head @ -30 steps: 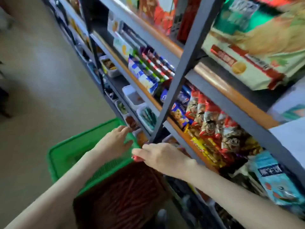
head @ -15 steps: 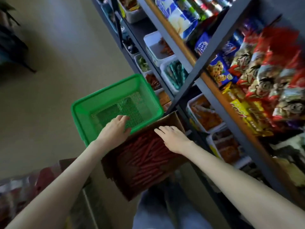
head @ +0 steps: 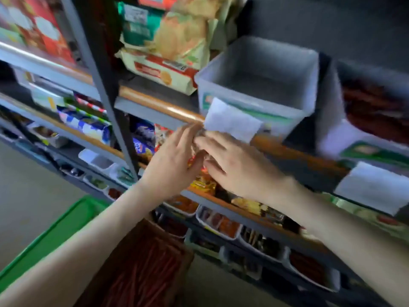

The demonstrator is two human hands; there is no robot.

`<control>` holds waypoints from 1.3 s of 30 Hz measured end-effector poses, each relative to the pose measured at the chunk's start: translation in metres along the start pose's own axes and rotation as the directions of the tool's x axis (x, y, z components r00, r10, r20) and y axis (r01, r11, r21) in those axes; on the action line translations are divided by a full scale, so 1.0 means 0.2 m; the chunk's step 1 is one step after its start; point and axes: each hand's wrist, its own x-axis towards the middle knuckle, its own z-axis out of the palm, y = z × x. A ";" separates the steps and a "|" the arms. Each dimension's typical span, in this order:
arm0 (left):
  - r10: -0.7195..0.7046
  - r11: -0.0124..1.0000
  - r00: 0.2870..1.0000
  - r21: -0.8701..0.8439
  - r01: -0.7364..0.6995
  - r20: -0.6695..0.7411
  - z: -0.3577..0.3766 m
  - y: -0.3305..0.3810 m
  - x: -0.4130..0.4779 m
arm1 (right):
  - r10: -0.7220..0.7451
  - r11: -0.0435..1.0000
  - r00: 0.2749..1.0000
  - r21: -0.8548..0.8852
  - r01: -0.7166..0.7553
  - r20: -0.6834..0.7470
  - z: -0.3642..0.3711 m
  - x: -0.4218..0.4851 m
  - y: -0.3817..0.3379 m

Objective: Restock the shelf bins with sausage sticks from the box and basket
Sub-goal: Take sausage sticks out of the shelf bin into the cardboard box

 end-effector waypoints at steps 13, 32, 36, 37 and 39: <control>0.295 0.951 0.954 0.079 -0.299 0.058 0.24 0.82 0.79 | 0.467 0.884 0.879 0.024 -0.467 -0.094 -0.83 -0.61 0.82; 0.146 0.966 0.820 0.100 -0.239 0.554 0.31 0.77 0.94 | 0.593 0.785 0.595 -0.224 -0.578 0.543 -0.77 -0.61 1.08; 0.155 0.969 0.823 0.078 -0.235 0.547 0.31 0.76 0.94 | 0.613 0.767 0.591 -0.213 -0.606 0.525 -0.77 -0.60 1.10; 0.158 0.970 0.825 0.069 -0.231 0.543 0.31 0.76 0.93 | 0.614 0.767 0.595 -0.212 -0.606 0.519 -0.77 -0.60 1.10; 0.164 0.971 0.823 0.059 -0.232 0.544 0.31 0.76 0.93 | 0.617 0.758 0.583 -0.202 -0.620 0.529 -0.78 -0.60 1.10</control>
